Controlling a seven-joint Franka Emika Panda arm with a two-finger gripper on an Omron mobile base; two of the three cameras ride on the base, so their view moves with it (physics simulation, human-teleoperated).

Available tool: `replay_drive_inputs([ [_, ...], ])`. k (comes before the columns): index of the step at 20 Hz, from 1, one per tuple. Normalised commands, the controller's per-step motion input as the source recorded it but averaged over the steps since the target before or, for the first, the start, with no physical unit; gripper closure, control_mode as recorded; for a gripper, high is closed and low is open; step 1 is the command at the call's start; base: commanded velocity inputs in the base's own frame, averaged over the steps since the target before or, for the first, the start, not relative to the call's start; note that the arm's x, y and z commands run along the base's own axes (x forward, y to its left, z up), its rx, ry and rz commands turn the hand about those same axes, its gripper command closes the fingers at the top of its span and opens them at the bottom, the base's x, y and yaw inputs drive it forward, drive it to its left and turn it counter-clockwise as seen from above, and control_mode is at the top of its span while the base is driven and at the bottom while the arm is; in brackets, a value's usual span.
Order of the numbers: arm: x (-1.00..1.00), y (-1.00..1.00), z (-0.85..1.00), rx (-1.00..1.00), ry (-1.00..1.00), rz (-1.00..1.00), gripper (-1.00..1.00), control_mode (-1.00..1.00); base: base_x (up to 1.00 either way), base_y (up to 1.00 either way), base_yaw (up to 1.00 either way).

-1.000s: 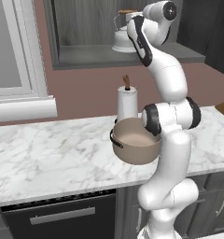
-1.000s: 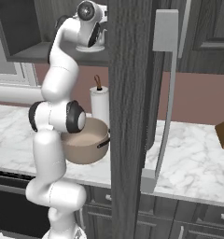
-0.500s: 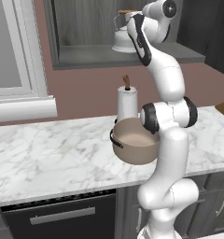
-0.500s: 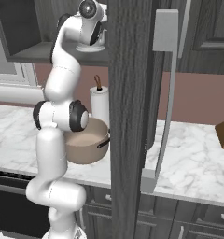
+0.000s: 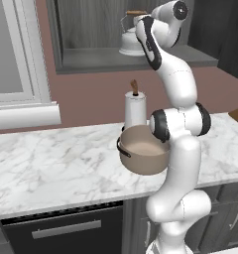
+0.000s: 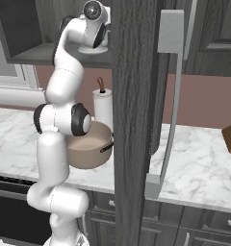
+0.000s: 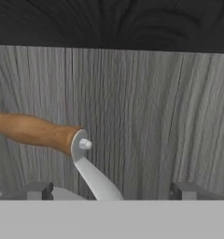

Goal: Pick the kettle from the cabinet and place it on a stove burner. Then pick the pot from the counter and place it on another stove burner. Finally, turn both burners on.

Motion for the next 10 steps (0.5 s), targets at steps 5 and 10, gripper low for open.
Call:
replay_drive_inputs([
  [5,0.18,0.10,-0.02,0.00,0.00,0.00,1.00,-1.00,0.00,0.00,0.00],
  [10,0.16,0.07,-0.01,0.00,0.00,0.00,1.00,-1.00,0.00,0.00,0.00],
])
